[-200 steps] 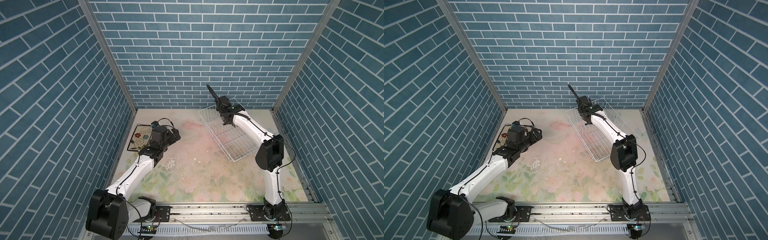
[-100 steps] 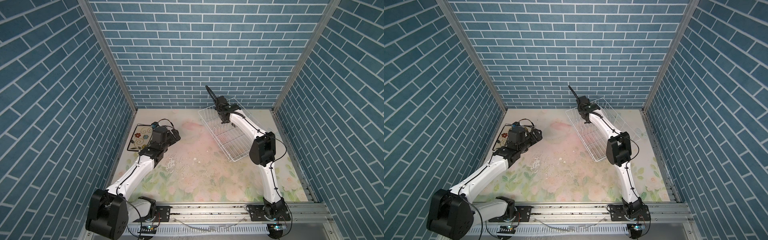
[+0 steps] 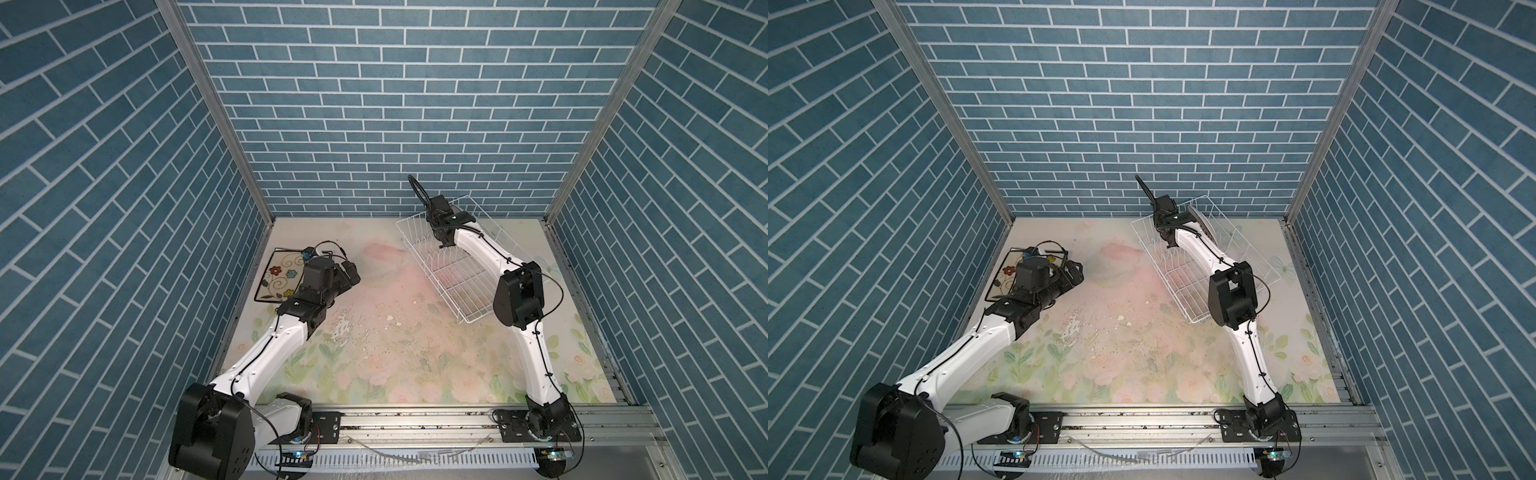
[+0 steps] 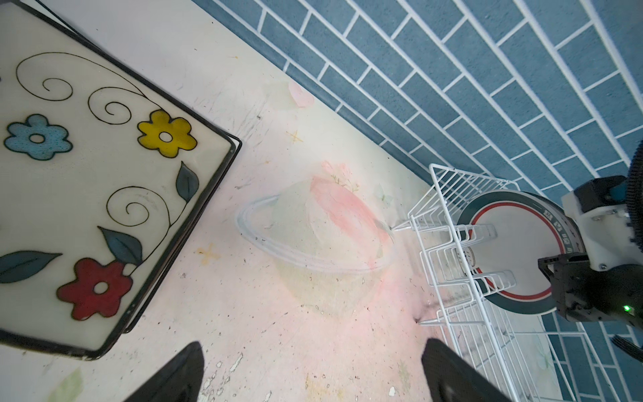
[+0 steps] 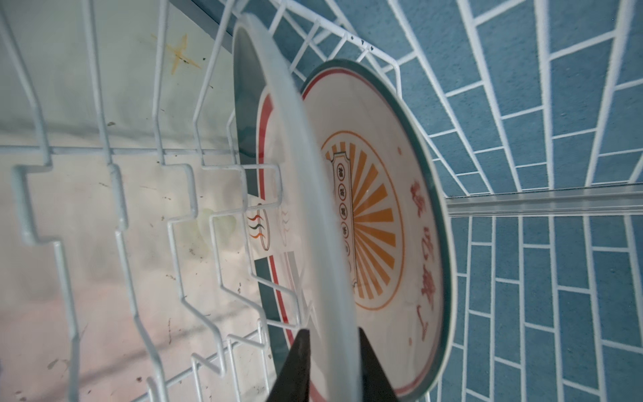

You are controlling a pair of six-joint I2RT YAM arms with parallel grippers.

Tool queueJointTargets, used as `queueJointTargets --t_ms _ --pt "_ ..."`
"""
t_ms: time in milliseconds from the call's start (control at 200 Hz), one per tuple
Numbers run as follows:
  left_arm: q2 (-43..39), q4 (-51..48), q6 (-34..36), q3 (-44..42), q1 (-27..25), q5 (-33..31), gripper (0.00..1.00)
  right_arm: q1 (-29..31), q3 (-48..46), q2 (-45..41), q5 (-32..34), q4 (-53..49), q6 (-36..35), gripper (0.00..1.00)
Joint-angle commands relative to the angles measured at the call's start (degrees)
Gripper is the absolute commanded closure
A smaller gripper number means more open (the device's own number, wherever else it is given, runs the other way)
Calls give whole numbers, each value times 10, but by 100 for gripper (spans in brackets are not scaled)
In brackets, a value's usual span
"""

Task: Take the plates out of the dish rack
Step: 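Grasp the nearer round rimmed plate's top edge with the right gripper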

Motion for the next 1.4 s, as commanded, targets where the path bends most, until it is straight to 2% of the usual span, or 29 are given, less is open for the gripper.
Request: queueJointTargets --t_ms 0,385,610,990,1396 --pt "-12 -1 3 -11 -3 -10 0 -2 20 17 26 22 -30 80" --pt "-7 5 0 -14 -3 -8 0 0 14 17 44 32 -35 86" --pt "-12 0 3 -14 -3 -7 0 1 9 4 43 33 -38 98" --pt "-12 -1 3 -11 -3 -4 0 7 11 -16 57 38 -47 100" --pt "-16 2 3 -15 -3 -2 0 22 10 -49 105 76 -111 100"
